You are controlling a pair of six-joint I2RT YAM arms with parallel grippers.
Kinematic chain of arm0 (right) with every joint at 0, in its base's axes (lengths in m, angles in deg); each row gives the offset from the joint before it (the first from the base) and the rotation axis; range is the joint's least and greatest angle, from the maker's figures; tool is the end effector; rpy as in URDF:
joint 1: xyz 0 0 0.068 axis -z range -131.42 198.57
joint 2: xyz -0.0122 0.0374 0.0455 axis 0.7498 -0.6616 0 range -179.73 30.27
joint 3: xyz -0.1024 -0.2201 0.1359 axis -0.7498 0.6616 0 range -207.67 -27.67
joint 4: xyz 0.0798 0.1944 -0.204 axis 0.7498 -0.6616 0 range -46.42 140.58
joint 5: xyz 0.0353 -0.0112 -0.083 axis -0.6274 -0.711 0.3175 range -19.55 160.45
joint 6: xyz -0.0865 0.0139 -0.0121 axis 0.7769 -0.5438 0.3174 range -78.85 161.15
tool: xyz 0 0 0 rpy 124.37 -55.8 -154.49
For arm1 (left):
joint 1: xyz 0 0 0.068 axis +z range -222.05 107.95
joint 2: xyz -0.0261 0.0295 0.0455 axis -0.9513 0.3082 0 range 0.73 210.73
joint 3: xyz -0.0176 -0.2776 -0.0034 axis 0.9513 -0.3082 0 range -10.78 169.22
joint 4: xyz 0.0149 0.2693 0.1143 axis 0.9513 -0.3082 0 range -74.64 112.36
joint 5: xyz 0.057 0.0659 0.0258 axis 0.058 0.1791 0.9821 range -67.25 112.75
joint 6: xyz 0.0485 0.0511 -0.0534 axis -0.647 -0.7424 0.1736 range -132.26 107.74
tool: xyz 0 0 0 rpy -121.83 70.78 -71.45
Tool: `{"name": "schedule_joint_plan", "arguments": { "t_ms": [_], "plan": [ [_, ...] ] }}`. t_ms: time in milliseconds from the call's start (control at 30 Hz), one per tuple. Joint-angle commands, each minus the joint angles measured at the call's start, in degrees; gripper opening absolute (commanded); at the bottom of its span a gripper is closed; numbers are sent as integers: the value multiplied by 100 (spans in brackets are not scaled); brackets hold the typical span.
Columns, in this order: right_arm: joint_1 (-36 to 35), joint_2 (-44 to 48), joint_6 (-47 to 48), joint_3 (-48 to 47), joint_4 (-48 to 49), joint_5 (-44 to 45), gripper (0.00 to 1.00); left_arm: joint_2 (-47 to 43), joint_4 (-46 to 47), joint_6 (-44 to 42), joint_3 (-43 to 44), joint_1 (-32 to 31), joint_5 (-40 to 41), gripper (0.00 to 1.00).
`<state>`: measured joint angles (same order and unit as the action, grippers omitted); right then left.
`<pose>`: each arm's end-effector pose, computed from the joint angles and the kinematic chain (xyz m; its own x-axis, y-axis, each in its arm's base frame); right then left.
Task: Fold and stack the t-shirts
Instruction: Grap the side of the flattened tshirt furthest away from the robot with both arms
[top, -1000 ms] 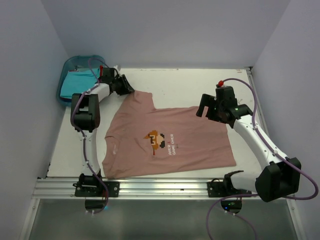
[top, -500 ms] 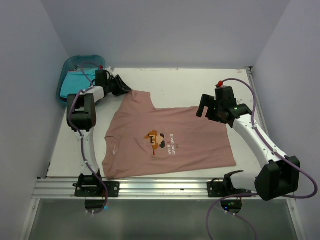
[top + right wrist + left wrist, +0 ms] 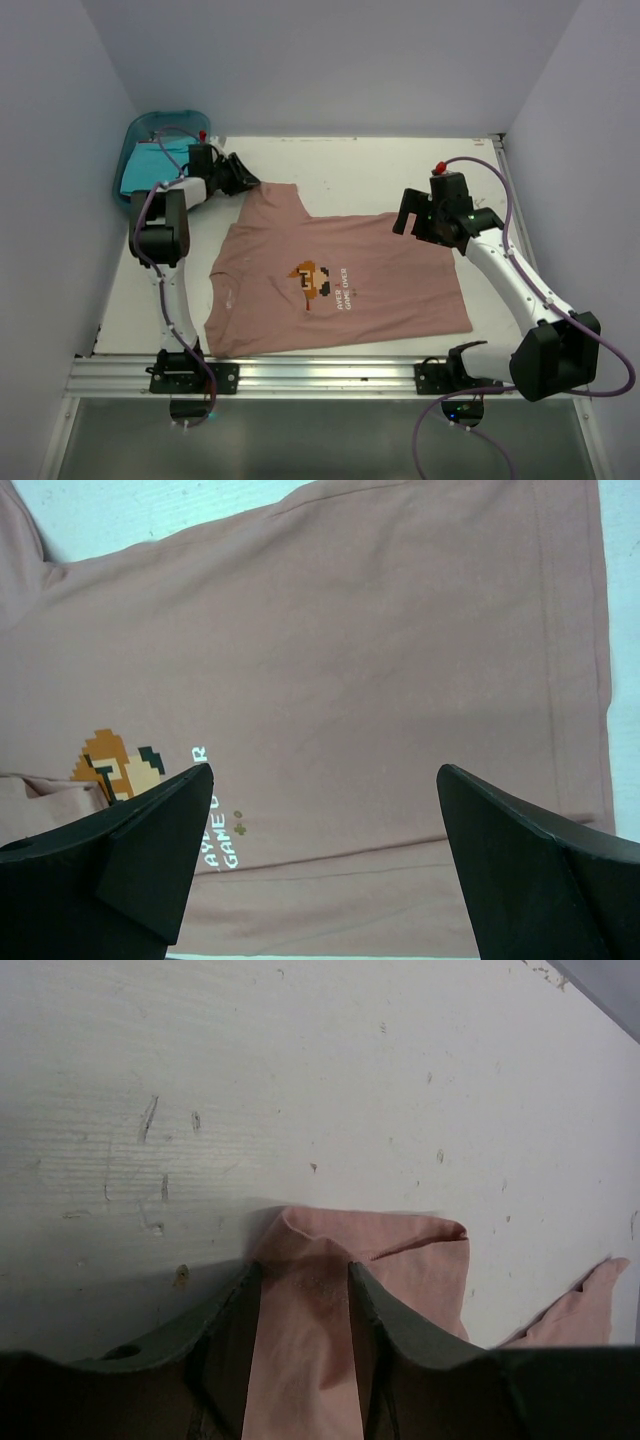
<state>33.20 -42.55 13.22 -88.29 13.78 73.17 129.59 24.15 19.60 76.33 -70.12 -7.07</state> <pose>0.3145 0.0825 0.2558 -0.7529 0.2782 -0.5965 0.1333 0.9519 0.2757 0.5467 -0.0207 0.0914 -0.7309 -0.4828 -0.4824 -0.0401 0.7359 -0.6759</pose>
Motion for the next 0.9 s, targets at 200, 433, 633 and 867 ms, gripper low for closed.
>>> {"name": "schedule_joint_plan", "arguments": {
  "t_ms": [200, 433, 633, 867],
  "plan": [
    [-9, -57, 103, -117, -21, 97, 99, -598, 1105, 13, -370, 149, -393, 45],
    [-1, -75, 103, -117, -21, 80, 99, -318, 307, -259, 33, 228, 169, 46],
    [-9, -101, 94, -117, 6, 62, 99, 86, 340, -224, 95, 237, -84, 45],
    [-9, -101, 68, -90, 50, 79, 99, 517, 358, -110, 333, 193, -568, 45]
  ]
}}
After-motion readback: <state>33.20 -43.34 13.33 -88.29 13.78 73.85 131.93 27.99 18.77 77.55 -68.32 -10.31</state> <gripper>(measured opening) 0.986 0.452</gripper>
